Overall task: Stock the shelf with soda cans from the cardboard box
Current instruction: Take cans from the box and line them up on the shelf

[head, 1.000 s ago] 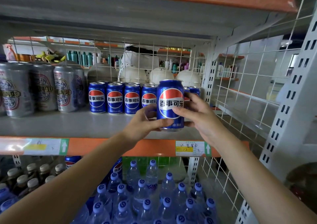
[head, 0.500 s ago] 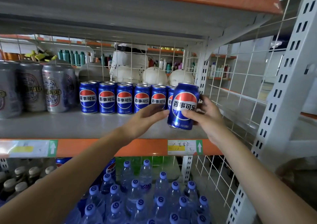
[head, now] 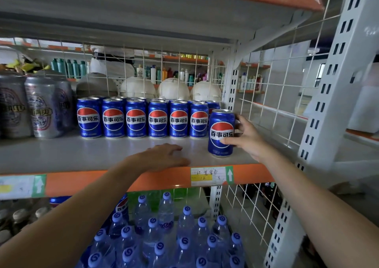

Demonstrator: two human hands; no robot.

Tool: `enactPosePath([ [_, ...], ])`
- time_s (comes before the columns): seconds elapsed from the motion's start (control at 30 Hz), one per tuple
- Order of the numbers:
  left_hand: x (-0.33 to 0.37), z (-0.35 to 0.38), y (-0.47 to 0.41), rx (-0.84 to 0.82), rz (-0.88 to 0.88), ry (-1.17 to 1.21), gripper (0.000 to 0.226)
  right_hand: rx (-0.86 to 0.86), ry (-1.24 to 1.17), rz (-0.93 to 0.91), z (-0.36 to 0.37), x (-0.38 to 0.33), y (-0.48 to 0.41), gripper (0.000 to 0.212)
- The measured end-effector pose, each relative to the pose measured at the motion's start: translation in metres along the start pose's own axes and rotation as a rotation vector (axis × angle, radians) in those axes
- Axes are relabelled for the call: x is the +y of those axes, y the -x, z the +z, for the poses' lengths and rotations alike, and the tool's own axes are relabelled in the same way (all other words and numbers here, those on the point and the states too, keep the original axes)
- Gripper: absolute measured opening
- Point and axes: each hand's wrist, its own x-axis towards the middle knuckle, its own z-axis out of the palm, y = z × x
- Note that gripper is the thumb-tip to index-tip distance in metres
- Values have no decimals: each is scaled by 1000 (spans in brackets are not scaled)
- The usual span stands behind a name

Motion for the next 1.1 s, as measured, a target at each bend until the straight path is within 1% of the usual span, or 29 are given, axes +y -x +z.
enactPosePath([
  [0.13,-4,1,-1,-28,-8,-29,70,-76,-72,46,-6,1,0,85],
  [0.2,-4,0,-1,-25,-8,-21,73,-85,-32,32,-8,2,3,88],
  [0.27,-3,1,-1,-15,-9,-21,69,-72,67,17,-6,1,7,93],
  [0.33,-2,1,-1,-5,-5,-23,62,-28,156,-5,0,1,9,97],
  [0.43,-2,1,-1,-3,-10,-22,59,81,275,-71,15,2,12,102],
  [0.53,-4,2,-3,7,-11,-31,58,191,375,-75,23,3,10,95],
  [0.6,-5,3,-3,8,-20,-29,61,222,397,-54,24,2,7,87],
  [0.73,-4,3,-2,8,-20,-26,57,211,380,20,17,9,-12,83],
  [0.93,-2,2,-2,7,-11,-55,59,165,353,101,12,20,-46,87],
  [1.03,-1,2,-1,7,-10,-59,57,140,349,107,12,24,-63,94],
  [1.1,0,2,1,6,-6,-61,56,130,360,113,13,26,-71,84],
])
